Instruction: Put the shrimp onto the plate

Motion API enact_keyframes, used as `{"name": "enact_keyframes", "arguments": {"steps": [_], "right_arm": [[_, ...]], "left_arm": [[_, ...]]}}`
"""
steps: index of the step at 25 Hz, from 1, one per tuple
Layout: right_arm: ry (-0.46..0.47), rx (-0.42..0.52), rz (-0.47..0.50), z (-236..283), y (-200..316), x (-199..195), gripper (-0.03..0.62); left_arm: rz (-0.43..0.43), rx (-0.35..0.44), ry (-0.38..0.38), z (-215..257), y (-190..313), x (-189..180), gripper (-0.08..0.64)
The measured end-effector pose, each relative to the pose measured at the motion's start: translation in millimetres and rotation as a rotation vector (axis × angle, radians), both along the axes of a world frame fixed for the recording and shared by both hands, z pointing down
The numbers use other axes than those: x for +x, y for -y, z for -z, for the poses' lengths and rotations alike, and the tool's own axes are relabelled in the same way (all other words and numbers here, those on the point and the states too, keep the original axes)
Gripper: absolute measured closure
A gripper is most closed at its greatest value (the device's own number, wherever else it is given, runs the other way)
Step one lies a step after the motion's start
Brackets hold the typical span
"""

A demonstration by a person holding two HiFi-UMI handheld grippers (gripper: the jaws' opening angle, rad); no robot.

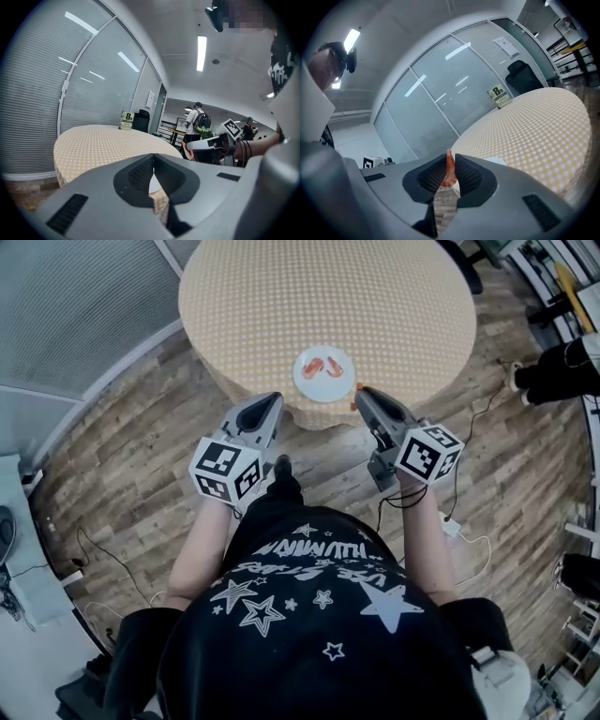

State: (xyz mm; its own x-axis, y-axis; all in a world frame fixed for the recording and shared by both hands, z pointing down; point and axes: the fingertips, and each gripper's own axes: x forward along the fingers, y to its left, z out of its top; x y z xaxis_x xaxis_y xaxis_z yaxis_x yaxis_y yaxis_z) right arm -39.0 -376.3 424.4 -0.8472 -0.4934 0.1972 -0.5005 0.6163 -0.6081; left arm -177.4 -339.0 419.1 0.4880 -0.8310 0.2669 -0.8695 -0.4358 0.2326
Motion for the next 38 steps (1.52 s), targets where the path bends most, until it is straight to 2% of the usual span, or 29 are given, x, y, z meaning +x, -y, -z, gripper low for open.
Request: {"name": "enact_keyframes", "arguments": {"steps": [9,15,21,25,38], "right_arm": [[-0.156,-0.064,0.008,-51,25,-34,0.529],[-0.213,-0.136,-0.039,-82,37,-49,0.529],[-0.39,-0.162,-0.048,-118,39,-51,0.529],[-0.41,-0.18,-0.054,-130,40,-52,0.529],[-0.569,-0.202,-0.083,-168,51,-62,0.528]], "left_arm": [[-0.044,-0.054,-0.004,-27,37,-22,0.551],[-0.09,-0.1,0.018,-51,46,-32,0.551],[-0.148,-0.125,0.029,-69,56,-36,0.551],[-0.157,-0.139,0.024,-76,59,-37,0.551],[-0.193,-0.175,0.032,-90,53,-43,0.551]]}}
